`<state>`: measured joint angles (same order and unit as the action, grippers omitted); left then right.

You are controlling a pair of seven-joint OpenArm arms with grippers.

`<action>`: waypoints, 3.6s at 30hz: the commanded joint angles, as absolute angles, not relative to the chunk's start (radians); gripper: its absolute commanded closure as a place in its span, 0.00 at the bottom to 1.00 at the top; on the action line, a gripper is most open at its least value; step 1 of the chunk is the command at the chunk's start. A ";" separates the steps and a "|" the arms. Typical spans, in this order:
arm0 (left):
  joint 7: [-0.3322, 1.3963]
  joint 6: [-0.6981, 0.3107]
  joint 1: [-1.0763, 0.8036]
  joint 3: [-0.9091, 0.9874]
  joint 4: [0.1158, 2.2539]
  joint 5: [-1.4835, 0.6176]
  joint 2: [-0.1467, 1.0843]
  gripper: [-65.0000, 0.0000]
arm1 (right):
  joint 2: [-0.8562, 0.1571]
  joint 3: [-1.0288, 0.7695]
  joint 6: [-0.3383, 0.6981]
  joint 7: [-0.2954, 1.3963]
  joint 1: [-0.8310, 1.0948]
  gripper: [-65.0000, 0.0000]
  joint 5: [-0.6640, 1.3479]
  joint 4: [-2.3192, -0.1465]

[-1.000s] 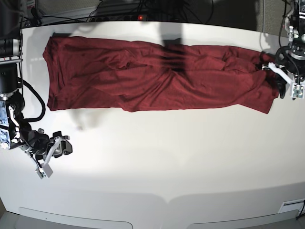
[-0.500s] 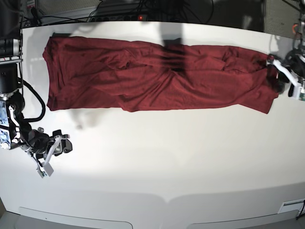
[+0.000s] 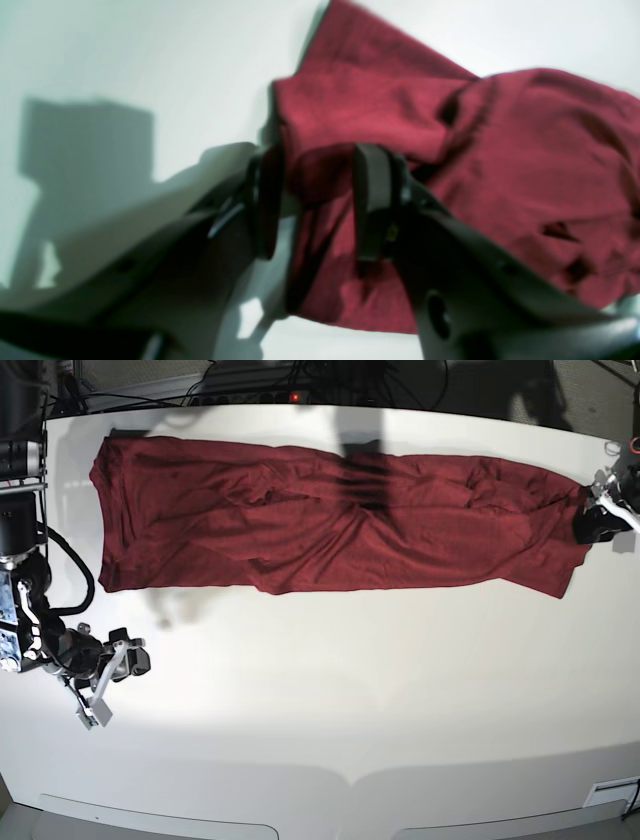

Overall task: Fold the T-shirt properly
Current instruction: 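Lift the strip end with the left gripper and pull it outward, then fold the held strip end back over the shirt with the left gripper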

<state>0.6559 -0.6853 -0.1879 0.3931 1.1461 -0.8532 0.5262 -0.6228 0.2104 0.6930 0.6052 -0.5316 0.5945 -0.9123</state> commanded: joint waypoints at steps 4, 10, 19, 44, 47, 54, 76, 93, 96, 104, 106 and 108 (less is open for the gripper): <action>0.698 -0.698 -0.142 0.401 1.105 -0.891 0.549 0.65 | -0.640 0.202 0.698 0.574 -0.562 0.60 0.606 -0.927; 0.850 -0.698 -0.141 0.341 1.103 -0.983 0.549 0.67 | -0.640 0.202 0.698 0.562 -0.562 0.60 0.605 -0.927; 0.864 -0.698 -0.141 0.207 1.116 -1.104 0.550 0.68 | -0.640 0.202 0.698 0.561 -0.562 0.60 0.605 -0.927; 0.685 -0.698 -0.232 0.426 1.115 -1.161 0.607 1.00 | -0.639 0.202 0.698 0.557 -0.509 0.60 0.790 -0.928; 0.687 -0.698 -0.247 0.458 1.115 -1.161 0.607 1.00 | -0.636 0.202 0.698 0.555 -0.490 0.60 0.789 -0.928; 0.837 -0.698 -0.308 0.459 1.251 -1.383 0.593 1.00 | -0.609 0.202 0.698 0.558 -0.485 0.60 0.785 -0.928; 0.624 -0.681 -0.320 0.131 1.708 -0.983 0.135 1.00 | -0.610 0.202 0.698 0.559 -0.485 0.60 0.786 -0.928; 0.597 -0.698 -0.284 0.009 1.708 -0.915 0.078 0.58 | -0.609 0.202 0.698 0.561 -0.485 0.60 0.786 -0.928; 0.646 -0.698 -0.260 0.011 1.709 -0.988 0.081 0.58 | -0.609 0.202 0.698 0.561 -0.485 0.60 0.785 -0.928; 0.704 -0.698 -0.230 0.014 1.709 -0.892 0.180 0.58 | -0.610 0.202 0.698 0.562 -0.485 0.60 0.785 -0.927; 0.709 -0.698 -0.233 0.014 1.709 -0.871 0.218 0.58 | -0.610 0.202 0.698 0.562 -0.485 0.60 0.785 -0.928; 0.707 -0.698 -0.237 0.014 1.709 -0.868 0.251 0.58 | -0.609 0.202 0.698 0.562 -0.485 0.60 0.786 -0.928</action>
<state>0.7322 -0.6846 -0.2436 0.0120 1.6894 -0.8524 0.2478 -0.5922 0.2100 0.6926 0.5808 -0.4564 0.7658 -0.9127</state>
